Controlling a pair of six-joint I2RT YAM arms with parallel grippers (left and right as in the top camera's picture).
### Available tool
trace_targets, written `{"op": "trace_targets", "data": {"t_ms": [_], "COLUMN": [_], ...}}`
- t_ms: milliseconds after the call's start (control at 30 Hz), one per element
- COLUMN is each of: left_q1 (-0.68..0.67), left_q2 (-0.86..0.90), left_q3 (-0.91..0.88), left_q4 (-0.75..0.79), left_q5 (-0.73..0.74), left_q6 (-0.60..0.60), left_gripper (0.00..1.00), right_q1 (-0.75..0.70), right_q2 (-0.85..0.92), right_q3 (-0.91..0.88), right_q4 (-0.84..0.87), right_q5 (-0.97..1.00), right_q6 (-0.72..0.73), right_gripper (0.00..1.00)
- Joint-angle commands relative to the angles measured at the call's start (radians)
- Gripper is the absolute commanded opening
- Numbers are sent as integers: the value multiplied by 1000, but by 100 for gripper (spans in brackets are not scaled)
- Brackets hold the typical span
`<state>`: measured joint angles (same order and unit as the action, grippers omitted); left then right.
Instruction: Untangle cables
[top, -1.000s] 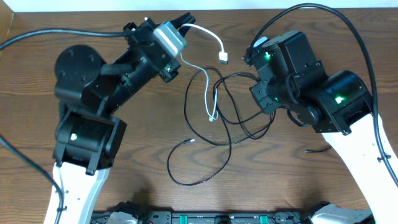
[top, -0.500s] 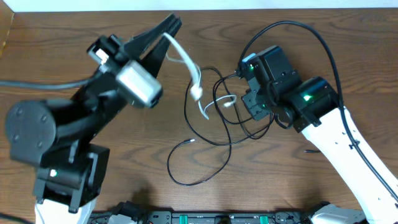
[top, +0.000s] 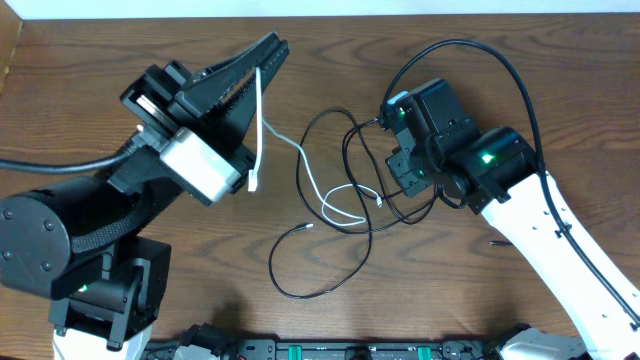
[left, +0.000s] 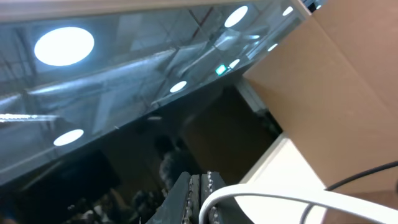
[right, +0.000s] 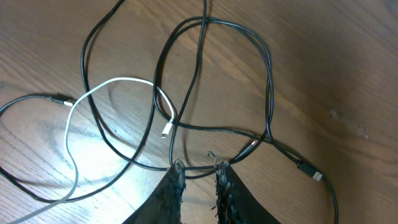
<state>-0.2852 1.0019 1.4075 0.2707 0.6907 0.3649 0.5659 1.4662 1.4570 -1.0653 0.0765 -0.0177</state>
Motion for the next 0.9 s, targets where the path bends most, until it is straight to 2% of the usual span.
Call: {"op": "trace_targets", "data": {"t_ms": [0, 33, 167, 200, 267, 433, 533, 600, 767, 867], "left_q1": [-2, -2, -2, -2, -2, -1, -1, -2, -1, -1], "left_q2": [5, 10, 35, 44, 61, 101, 124, 129, 146, 148], "left_q3": [10, 10, 10, 10, 10, 10, 10, 10, 10, 10], "left_q4": [-60, -97, -232, -264, -319, -470, -665, -731, -822, -837], "left_q5": [43, 43, 41, 37, 24, 24, 17, -35, -213, -253], "left_q6": [-49, -49, -48, -48, -47, -36, 79, 111, 140, 141], "left_gripper": [7, 15, 62, 71, 80, 82, 82, 82, 82, 82], "right_q1": [-1, -1, -1, -1, -1, -1, 2, 11, 39, 51], "right_q2": [5, 5, 5, 5, 5, 5, 5, 5, 5, 5], "right_q3": [-8, -8, -8, -8, -8, -8, -8, -8, -8, -8], "right_q4": [1, 1, 0, 1, 1, 0, -1, 0, 0, -1], "right_q5": [-18, -20, -20, -20, -20, -20, -20, -20, -19, -20], "right_q6": [14, 13, 13, 13, 13, 13, 13, 13, 13, 13], "right_gripper": [16, 17, 23, 25, 26, 27, 27, 27, 27, 28]}}
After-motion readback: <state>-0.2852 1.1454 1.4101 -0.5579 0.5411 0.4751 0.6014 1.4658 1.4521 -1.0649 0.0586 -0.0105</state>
